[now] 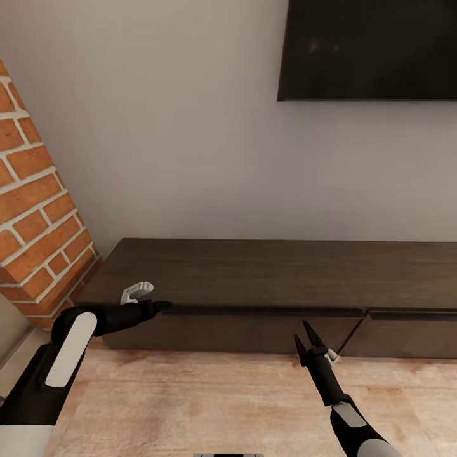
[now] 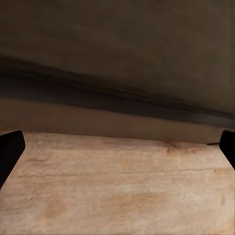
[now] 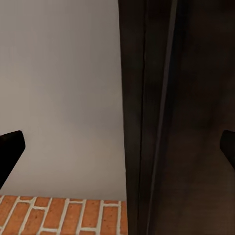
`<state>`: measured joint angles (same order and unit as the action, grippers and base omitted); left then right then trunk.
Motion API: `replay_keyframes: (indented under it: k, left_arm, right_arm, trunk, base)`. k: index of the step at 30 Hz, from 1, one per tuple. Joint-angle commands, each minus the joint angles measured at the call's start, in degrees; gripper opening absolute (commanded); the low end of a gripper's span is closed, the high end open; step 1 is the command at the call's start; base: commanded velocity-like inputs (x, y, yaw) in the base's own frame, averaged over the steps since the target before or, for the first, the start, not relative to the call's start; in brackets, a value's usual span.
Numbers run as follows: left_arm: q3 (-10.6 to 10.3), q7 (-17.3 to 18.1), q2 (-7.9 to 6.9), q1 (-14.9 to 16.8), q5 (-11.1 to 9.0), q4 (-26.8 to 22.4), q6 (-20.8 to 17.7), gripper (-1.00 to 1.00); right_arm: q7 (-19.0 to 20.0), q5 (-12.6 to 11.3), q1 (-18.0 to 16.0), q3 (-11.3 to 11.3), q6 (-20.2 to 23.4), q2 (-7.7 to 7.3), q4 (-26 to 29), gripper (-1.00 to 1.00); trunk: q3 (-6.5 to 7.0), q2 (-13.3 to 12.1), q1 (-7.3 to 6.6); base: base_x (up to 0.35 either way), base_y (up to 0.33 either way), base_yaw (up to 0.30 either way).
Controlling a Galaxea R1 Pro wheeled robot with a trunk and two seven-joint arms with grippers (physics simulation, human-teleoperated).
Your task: Place each of the two pumpkins and all three candles from the living room inside a cabinet in the living room (use any cabinet), then make sure every cabinet is closed, and position the cauldron so it is next to a table in the living room.
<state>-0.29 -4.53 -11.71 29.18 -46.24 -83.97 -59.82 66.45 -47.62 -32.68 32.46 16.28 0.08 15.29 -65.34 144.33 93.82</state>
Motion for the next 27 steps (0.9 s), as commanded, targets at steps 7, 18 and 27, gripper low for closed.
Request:
replay_keyframes:
  k: [7,18,27]
  left_arm:
    - [-0.1,-0.5,0.0,0.0,-0.5,-0.1,-0.2,1.0]
    - [-0.1,-0.5,-0.02,0.0,-0.5,-0.1,-0.2,1.0]
    - [-0.1,-0.5,-0.06,0.0,-0.5,-0.1,-0.2,1.0]
  right_arm:
    - [-0.3,-0.4,0.0,0.0,0.6,0.01,-0.1,1.0]
    - [-0.4,-0.2,0.0,0.1,0.6,0.01,-0.1,1.0]
    - [-0.5,-0.2,0.0,0.1,0.6,0.01,-0.1,1.0]
  trunk:
    - [-0.05,0.0,0.0]
    - [-0.05,0.0,0.0]
    - [-0.05,0.0,0.0]
  base:
    - [0.111,0.0,0.0]
    - [0.147,0.0,0.0]
    - [0.048,-0.018,0.0]
